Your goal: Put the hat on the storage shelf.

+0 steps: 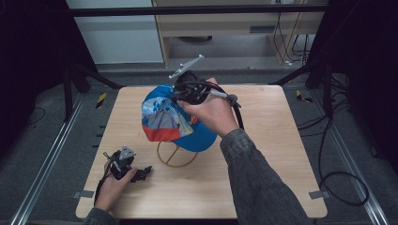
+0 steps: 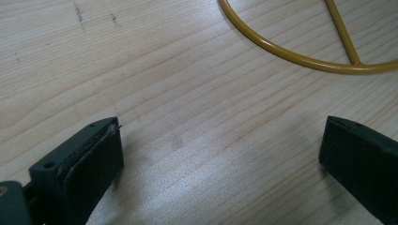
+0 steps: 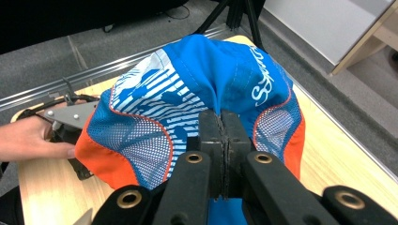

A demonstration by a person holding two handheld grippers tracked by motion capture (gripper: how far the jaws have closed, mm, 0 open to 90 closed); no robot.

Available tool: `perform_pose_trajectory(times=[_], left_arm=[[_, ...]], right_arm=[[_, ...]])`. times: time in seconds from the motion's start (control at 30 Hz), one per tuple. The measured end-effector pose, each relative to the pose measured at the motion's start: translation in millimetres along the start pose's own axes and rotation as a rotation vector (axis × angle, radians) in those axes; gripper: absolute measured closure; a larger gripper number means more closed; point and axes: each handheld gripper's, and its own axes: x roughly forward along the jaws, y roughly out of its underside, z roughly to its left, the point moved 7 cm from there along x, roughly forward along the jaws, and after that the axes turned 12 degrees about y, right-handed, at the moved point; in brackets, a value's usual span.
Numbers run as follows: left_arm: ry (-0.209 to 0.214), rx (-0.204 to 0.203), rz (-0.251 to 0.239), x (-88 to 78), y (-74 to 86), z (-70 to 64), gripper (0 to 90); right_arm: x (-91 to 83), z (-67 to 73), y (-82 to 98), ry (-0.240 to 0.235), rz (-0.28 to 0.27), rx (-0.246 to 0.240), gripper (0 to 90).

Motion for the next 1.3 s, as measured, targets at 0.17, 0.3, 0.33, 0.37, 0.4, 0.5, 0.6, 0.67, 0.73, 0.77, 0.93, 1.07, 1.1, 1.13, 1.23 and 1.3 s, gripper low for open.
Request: perform_pose_trajectory(times=[0.17, 0.3, 0.33, 0.37, 0.4, 0.5, 0.6, 0.67, 0.73, 0.77, 0.93, 1.07, 1.1, 1.13, 1.23, 1.3], left_arm=[[0.0, 0.0, 0.0, 0.0, 0.0, 0.0, 0.0], [0.0, 0.0, 0.0, 0.0, 0.0, 0.0, 0.0], [0.0, 0.0, 0.0, 0.0, 0.0, 0.0, 0.0], [0.0, 0.0, 0.0, 0.0, 0.0, 0.0, 0.0], [0.0, 0.0, 0.0, -0.1, 0.0, 0.0, 0.0], [0.0, 0.0, 0.0, -0.1, 0.1, 0.0, 0.0], [0.0, 0.0, 0.0, -0.1, 0.0, 0.0, 0.0], [0.0, 0.0, 0.0, 0.0, 0.0, 0.0, 0.0], [0.0, 0.0, 0.0, 0.0, 0.0, 0.0, 0.0], [0.0, 0.0, 0.0, 0.0, 0.1, -0.1, 0.0], [0.0, 0.0, 0.0, 0.0, 0.0, 0.0, 0.0], [0.0, 0.0, 0.0, -0.1, 0.0, 0.0, 0.0], [0.0, 0.0, 0.0, -0.1, 0.1, 0.0, 0.0], [0.0, 0.0, 0.0, 0.0, 0.0, 0.0, 0.0], [0.0, 0.0, 0.0, -0.1, 0.0, 0.0, 0.0], [0.0, 0.0, 0.0, -0.1, 0.1, 0.0, 0.0]], right_arm=[[3.8, -0.9, 5.6, 0.0, 0.015, 0.009, 89.2], [4.3, -1.0, 7.1, 0.001, 0.015, 0.007, 88.0], [4.3, -1.3, 7.2, 0.002, 0.013, 0.007, 87.6], [4.1, -1.3, 7.5, 0.001, 0.013, 0.01, 87.5], [4.1, -1.3, 7.7, 0.0, 0.012, 0.011, 87.4], [3.9, -1.2, 8.7, -0.001, 0.011, 0.012, 87.2], [3.5, -1.5, 8.9, 0.001, 0.01, 0.011, 86.7], [3.0, -1.7, 8.4, 0.002, 0.004, 0.014, 84.9], [2.1, -2.2, 8.4, 0.002, 0.002, 0.015, 83.2], [1.7, -2.3, 8.7, 0.002, 0.003, 0.016, 82.3], [-0.5, -2.8, 8.5, 0.006, -0.003, 0.016, 76.8], [-2.7, -1.2, 8.2, 0.007, -0.007, 0.012, 70.7], [-3.1, -0.8, 8.2, 0.008, -0.009, 0.012, 68.2], [-3.6, -0.6, 8.2, 0.011, -0.009, 0.013, 65.5], [-5.5, -0.2, 8.4, 0.015, -0.012, 0.015, 59.0], [-6.8, -0.5, 9.2, 0.018, -0.011, 0.017, 54.7]])
